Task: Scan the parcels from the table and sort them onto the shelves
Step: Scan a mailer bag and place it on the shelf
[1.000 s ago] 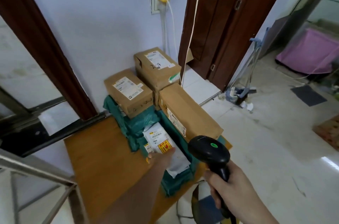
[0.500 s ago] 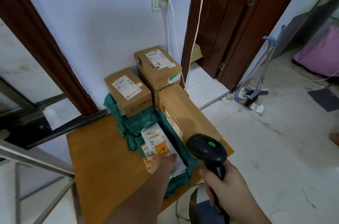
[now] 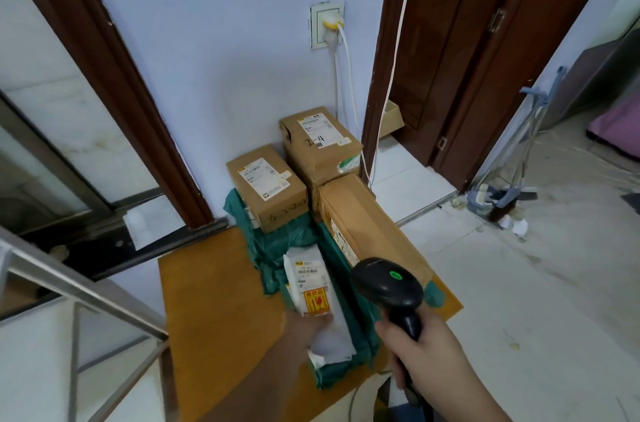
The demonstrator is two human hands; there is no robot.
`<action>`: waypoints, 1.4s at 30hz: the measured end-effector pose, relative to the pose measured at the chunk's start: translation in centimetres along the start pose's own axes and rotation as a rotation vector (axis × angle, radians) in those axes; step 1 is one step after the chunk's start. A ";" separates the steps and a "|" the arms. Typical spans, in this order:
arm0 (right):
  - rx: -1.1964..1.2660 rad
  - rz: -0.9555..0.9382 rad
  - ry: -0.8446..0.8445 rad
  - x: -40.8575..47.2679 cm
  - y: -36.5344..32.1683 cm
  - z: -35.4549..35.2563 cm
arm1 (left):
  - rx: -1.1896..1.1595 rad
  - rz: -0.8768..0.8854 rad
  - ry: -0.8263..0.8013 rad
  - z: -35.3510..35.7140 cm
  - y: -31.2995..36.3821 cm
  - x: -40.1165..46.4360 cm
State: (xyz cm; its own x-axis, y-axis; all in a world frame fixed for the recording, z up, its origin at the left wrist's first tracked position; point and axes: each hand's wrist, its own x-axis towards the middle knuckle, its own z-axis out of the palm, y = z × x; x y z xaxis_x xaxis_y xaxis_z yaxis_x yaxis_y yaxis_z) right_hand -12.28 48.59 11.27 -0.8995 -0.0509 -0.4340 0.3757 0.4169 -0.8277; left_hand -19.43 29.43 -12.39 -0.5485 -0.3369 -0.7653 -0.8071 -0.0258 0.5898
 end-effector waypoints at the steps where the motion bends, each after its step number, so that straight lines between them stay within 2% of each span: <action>1: -0.016 -0.020 0.002 0.2 -0.2 0.3 | -0.030 0.021 -0.009 -0.5 -0.5 -0.4; 8: 0.057 -0.103 -0.089 0.7 -2.6 3.7 | -0.107 0.296 -0.018 -3.1 1.0 -4.6; 15: 0.107 -0.150 -0.033 1.2 -3.5 5.8 | -0.190 0.449 0.019 -4.2 3.4 -6.4; 23: 0.083 -0.153 -0.098 0.4 -3.3 5.8 | -0.226 0.472 0.058 -4.1 2.9 -7.1; 35: 0.148 -0.188 -0.090 -1.4 -2.1 4.3 | -0.223 0.494 0.045 -2.2 2.6 -9.5; 42: 0.071 -0.224 -0.140 -3.3 -1.1 3.8 | -0.267 0.472 0.049 -3.1 0.1 -10.9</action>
State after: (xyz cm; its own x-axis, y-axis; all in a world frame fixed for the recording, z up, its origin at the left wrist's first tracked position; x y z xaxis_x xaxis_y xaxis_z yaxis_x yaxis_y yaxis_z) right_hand -8.84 44.82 12.29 -0.9242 -0.2620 -0.2779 0.1899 0.3162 -0.9295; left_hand -12.88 30.14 -3.16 -0.8216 -0.4133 -0.3927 -0.3888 -0.0975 0.9161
